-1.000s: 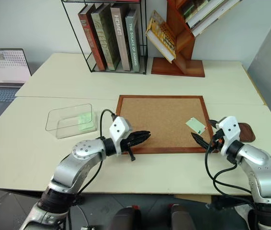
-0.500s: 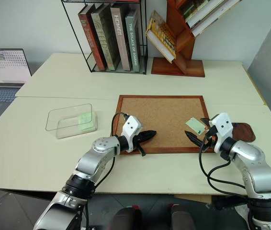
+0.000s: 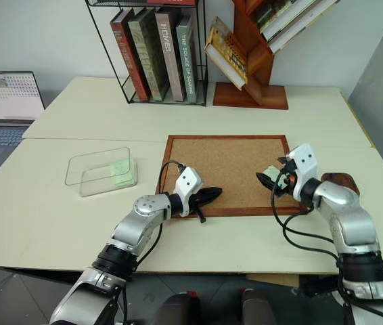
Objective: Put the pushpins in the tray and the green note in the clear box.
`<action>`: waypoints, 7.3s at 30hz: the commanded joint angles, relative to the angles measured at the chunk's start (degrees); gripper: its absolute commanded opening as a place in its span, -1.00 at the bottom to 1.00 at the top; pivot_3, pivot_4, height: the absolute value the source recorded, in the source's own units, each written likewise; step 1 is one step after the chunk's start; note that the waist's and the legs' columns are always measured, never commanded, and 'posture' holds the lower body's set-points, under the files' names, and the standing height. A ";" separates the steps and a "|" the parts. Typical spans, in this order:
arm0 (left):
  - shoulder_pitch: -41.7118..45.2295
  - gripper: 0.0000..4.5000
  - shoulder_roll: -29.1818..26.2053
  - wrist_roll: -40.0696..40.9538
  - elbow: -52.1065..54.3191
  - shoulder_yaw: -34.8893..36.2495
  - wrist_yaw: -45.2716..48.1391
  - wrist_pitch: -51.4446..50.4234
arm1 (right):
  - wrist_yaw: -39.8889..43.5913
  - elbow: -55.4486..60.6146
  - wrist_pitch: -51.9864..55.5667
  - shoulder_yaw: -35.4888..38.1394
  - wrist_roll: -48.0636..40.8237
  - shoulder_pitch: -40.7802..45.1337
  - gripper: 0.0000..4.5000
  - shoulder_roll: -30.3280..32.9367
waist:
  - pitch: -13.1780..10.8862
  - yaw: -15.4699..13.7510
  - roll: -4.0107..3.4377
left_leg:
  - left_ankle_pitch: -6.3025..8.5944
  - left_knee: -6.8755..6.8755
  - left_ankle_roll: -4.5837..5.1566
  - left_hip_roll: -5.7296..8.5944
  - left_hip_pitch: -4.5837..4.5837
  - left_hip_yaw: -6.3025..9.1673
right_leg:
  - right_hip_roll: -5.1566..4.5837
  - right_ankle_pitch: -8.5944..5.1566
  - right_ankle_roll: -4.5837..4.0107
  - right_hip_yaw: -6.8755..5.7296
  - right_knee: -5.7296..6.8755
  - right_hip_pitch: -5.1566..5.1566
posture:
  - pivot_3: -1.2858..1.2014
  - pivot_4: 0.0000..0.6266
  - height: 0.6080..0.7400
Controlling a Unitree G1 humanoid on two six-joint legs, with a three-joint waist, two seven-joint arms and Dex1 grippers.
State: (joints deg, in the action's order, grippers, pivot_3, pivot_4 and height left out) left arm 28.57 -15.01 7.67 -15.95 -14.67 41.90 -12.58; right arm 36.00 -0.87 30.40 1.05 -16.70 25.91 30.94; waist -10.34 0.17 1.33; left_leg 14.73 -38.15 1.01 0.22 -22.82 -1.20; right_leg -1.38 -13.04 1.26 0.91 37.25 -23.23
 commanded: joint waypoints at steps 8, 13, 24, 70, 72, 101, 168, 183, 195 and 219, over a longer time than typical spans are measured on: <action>-0.93 -1.00 -0.02 -0.54 1.75 0.26 0.15 -2.13 | -0.87 -19.00 -8.24 -2.27 7.03 10.08 0.84 -2.07 | 0.00 0.03 -0.01 | 0.00 0.02 0.00 0.01 -0.02 -0.20 | 0.00 0.02 -0.01 0.02 -0.04 -0.04 | 0.03 -0.52 1.00; -1.04 -1.00 -0.06 -0.51 2.41 0.28 0.25 -2.69 | -1.13 -23.80 -10.77 -2.53 8.85 12.02 0.43 -2.97 | 0.00 0.17 -0.01 | 0.00 0.02 0.00 0.00 0.00 -0.21 | 0.00 0.03 -0.01 0.03 -0.02 -0.05 | 0.03 -0.52 1.00; -1.01 -1.00 0.25 -0.59 2.50 0.17 0.36 -2.89 | -1.38 -27.03 -12.07 -2.58 11.15 13.12 -0.56 -4.00 | 0.00 0.19 -0.01 | 0.00 0.04 0.00 -0.01 -0.02 -0.23 | -0.02 0.03 -0.02 0.06 -0.04 -0.07 | 0.03 -0.52 1.00; -2.86 -1.00 1.22 -2.41 3.47 -1.89 1.84 -2.58 | -5.69 -10.92 1.31 12.16 9.83 -4.06 -0.98 12.99 | 0.10 0.00 -0.17 | 0.01 0.10 0.01 0.02 -0.05 -0.33 | -0.01 -0.11 0.28 0.12 -0.14 -0.08 | 0.03 -0.52 1.00; -2.83 -1.00 1.33 -2.53 3.50 -1.92 1.84 -2.55 | -6.37 -11.86 1.25 12.15 10.23 -4.62 -0.98 13.17 | 0.11 0.01 -0.18 | 0.01 0.09 0.01 0.02 -0.03 -0.34 | 0.00 -0.11 0.30 0.14 -0.13 -0.07 | 0.03 -0.52 1.00; -3.22 -1.00 1.53 -3.32 3.46 -1.76 1.56 -1.99 | 2.90 -1.05 3.41 13.40 -0.80 -5.99 0.22 10.10 | 0.18 -0.01 -0.29 | 0.00 0.07 0.01 0.01 -0.02 -0.28 | 0.14 -0.10 0.38 0.12 -0.14 -0.04 | 0.03 -0.52 1.00; -3.03 -1.00 1.99 -4.46 3.17 -2.97 2.37 -2.36 | -12.91 -16.10 -6.00 15.82 8.08 -5.14 -0.98 10.50 | 0.21 0.04 -0.35 | -0.01 0.07 0.03 -0.01 0.01 -0.37 | 0.10 -0.07 0.40 0.17 -0.13 -0.05 | 0.03 -0.52 1.00; -3.46 -1.00 1.71 -4.96 3.25 -2.87 2.41 -1.93 | -12.38 -18.20 -2.32 12.96 10.42 -4.62 0.02 10.93 | 0.23 0.01 -0.39 | -0.01 0.07 0.03 0.03 -0.02 -0.39 | 0.13 -0.08 0.42 0.18 -0.17 -0.05 | 0.03 -0.52 1.00; -3.36 -1.00 1.65 -5.00 2.90 -2.86 2.53 -1.65 | -7.20 -12.16 -0.29 17.42 5.36 -4.17 0.51 14.14 | 0.24 0.00 -0.40 | -0.01 0.07 0.04 0.03 -0.02 -0.39 | 0.14 -0.08 0.42 0.18 -0.18 -0.05 | 0.03 -0.52 1.00; -2.13 -1.00 1.40 -5.11 1.18 -2.97 2.87 -0.56 | 2.56 0.43 -5.31 3.53 1.56 -7.76 0.51 2.47 | 0.26 -0.02 -0.40 | -0.01 0.06 0.04 0.02 -0.01 -0.31 | 0.13 -0.06 0.45 0.12 -0.17 -0.03 | 0.03 -0.52 1.00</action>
State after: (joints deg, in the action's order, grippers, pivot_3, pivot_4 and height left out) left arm 26.98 -13.34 3.78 -13.26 -16.55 44.58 -12.87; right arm 38.60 -0.48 26.91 4.43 -15.62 16.81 33.48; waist -10.08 0.15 0.93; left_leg 14.72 -38.09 1.05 0.24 -22.83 -1.51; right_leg -1.25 -13.10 1.71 1.03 37.08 -23.26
